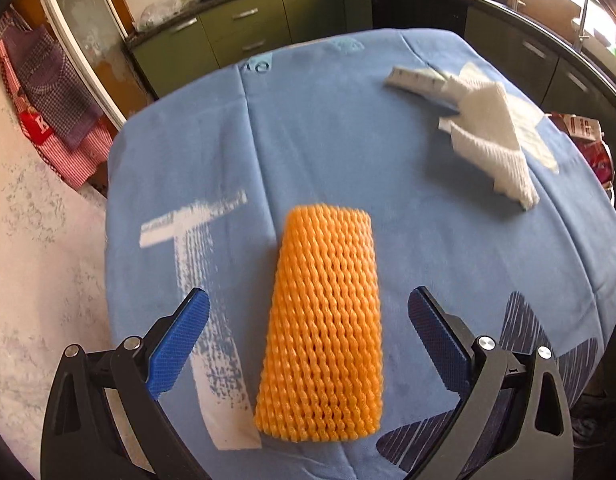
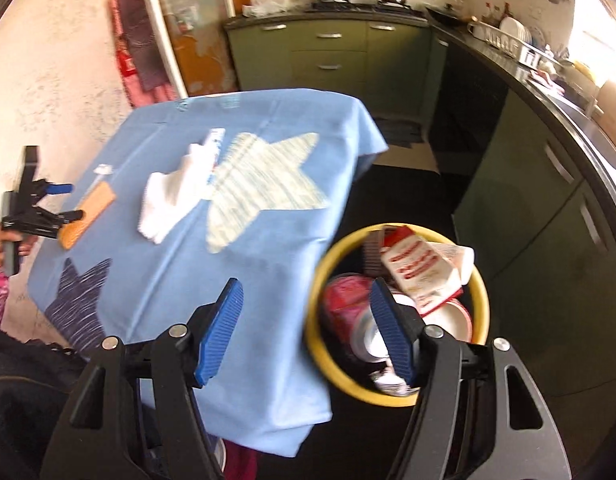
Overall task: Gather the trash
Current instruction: 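Grasp the orange foam fruit net with the left tool, then carry the foam net over the bin and open the left tool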
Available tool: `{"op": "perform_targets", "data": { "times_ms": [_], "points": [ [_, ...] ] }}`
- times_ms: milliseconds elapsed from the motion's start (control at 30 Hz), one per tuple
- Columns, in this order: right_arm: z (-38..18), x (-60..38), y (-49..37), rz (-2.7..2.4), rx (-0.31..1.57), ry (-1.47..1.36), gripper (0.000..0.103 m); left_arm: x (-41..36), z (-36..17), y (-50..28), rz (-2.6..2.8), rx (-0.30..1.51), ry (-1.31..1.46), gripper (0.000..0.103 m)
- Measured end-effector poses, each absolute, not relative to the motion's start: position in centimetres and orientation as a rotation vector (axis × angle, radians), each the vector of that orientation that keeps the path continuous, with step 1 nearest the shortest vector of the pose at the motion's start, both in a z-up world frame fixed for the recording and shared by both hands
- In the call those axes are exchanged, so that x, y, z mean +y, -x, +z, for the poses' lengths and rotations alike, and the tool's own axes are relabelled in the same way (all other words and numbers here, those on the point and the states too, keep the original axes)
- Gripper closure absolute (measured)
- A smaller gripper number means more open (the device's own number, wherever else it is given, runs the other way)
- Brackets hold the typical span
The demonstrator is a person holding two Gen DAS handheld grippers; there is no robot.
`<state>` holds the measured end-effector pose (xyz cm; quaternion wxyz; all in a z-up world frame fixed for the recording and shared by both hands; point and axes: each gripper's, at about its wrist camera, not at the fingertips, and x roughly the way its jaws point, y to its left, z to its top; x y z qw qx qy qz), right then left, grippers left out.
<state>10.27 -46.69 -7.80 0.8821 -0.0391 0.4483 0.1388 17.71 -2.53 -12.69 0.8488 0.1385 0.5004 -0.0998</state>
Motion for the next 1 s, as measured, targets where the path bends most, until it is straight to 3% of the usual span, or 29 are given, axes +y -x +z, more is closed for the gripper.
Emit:
{"op": "perform_targets", "data": {
  "times_ms": [100, 167, 200, 233, 267, 367, 400, 433, 700, 1000],
  "points": [
    [-7.9, -45.8, -10.0, 0.305, 0.926, 0.087, 0.040, -2.5, -14.0, -17.5, -0.225, 1.087, -0.286, 0.009],
    [-7.9, -45.5, -9.7, 0.309, 0.921, 0.089, 0.040, -2.5, -14.6, -17.6, -0.235, 1.111, -0.271, 0.024],
    [-7.9, -45.3, -9.6, 0.307, 0.918, 0.088, 0.040, -2.3, -14.9, -17.6, -0.241, 1.124, -0.256, 0.038],
    [-7.9, -45.2, -9.5, 0.308, 0.915, 0.084, 0.040, -2.3, -15.0, -17.5, -0.246, 1.131, -0.252, 0.046],
    [-8.0, -45.2, -9.4, 0.311, 0.913, 0.079, 0.040, -2.4, -15.1, -17.3, -0.247, 1.128, -0.262, 0.048],
    [-8.1, -45.1, -9.1, 0.305, 0.905, 0.071, 0.040, -3.0, -14.2, -16.6, -0.249, 1.084, -0.305, 0.069],
    [-8.2, -45.3, -9.2, 0.304, 0.904, 0.067, 0.040, -3.1, -13.5, -16.4, -0.252, 1.057, -0.304, 0.084],
    [-8.2, -45.4, -9.1, 0.302, 0.899, 0.061, 0.040, -3.3, -12.8, -16.3, -0.256, 1.038, -0.305, 0.089],
    [-7.5, -48.1, -6.9, 0.244, 0.842, -0.011, 0.040, -9.9, -7.3, -14.8, -0.480, 0.915, -0.390, 0.090],
    [-6.7, -54.6, -2.4, 0.053, 0.783, -0.148, 0.040, -27.8, -3.3, -13.6, -0.955, 0.832, -0.589, 0.089]
  ]
}}
